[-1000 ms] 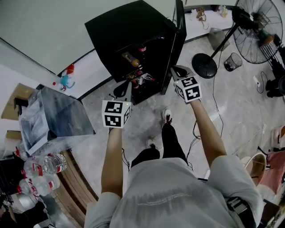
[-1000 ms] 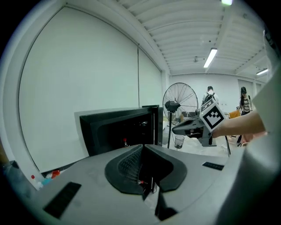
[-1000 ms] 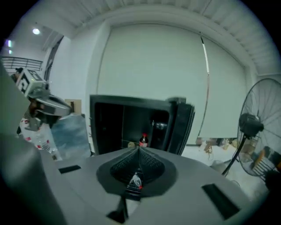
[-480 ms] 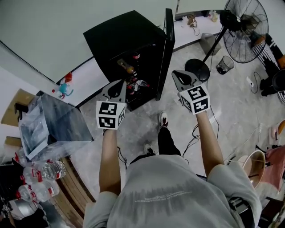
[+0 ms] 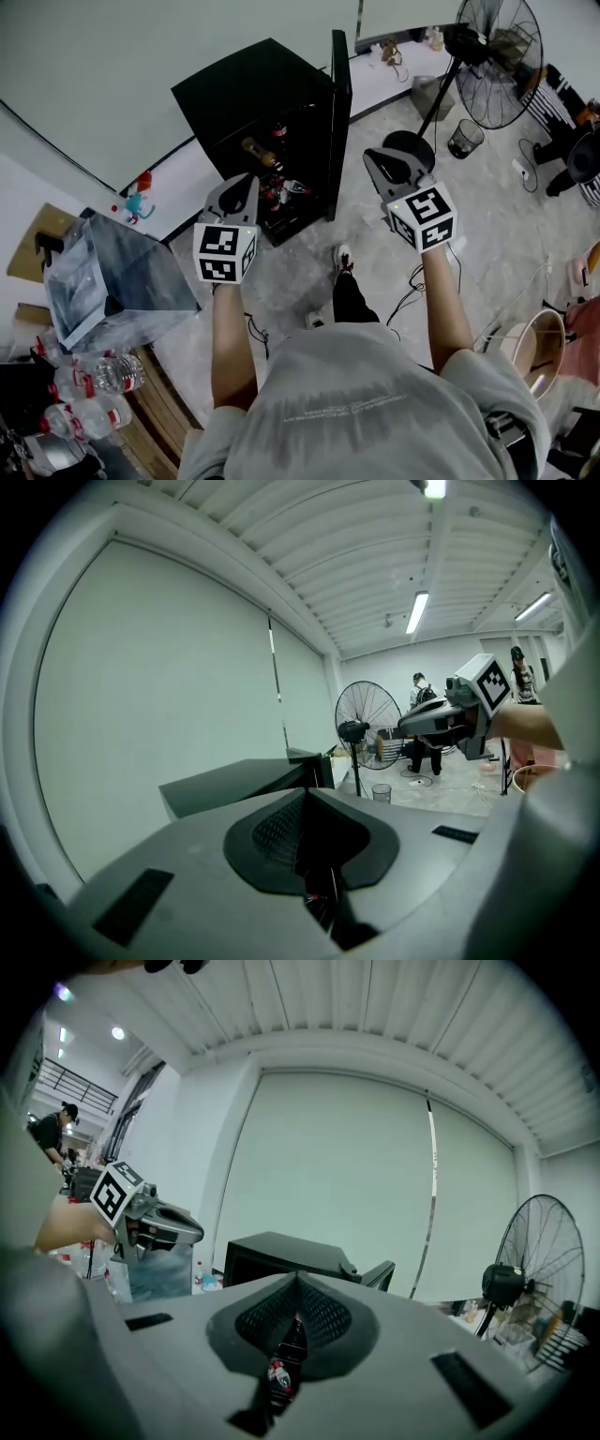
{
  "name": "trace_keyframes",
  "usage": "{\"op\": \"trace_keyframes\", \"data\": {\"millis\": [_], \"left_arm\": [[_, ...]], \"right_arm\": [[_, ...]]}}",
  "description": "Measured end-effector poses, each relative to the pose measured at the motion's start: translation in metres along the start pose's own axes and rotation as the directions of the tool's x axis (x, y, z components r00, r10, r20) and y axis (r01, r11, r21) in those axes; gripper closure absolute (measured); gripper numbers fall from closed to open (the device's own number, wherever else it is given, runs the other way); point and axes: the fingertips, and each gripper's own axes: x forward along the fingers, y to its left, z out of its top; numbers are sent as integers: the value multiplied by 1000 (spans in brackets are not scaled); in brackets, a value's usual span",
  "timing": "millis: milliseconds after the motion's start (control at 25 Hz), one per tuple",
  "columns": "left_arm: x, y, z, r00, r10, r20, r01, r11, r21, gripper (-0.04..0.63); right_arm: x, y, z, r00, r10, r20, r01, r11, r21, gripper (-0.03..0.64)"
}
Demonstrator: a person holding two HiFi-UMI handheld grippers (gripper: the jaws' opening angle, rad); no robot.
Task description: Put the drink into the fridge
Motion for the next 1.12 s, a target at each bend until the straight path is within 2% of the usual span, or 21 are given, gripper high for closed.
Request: {"op": "trace_keyframes", "data": {"millis": [400, 680, 1120], "left_arm": [[-17, -8, 25, 999, 4, 54, -5, 1000, 8, 580], [-14, -12, 31, 998, 5, 58, -7, 1000, 23, 580], [-9, -15, 21, 999, -10, 41, 10, 1000, 3, 580]], "right_arm": [[-9, 7, 12, 999, 18, 30, -17, 1000, -25, 617], [-7, 5, 16, 999, 29, 35, -28, 999, -40, 617], [-7, 3, 11, 999, 25, 28, -24, 999, -33, 617]]}}
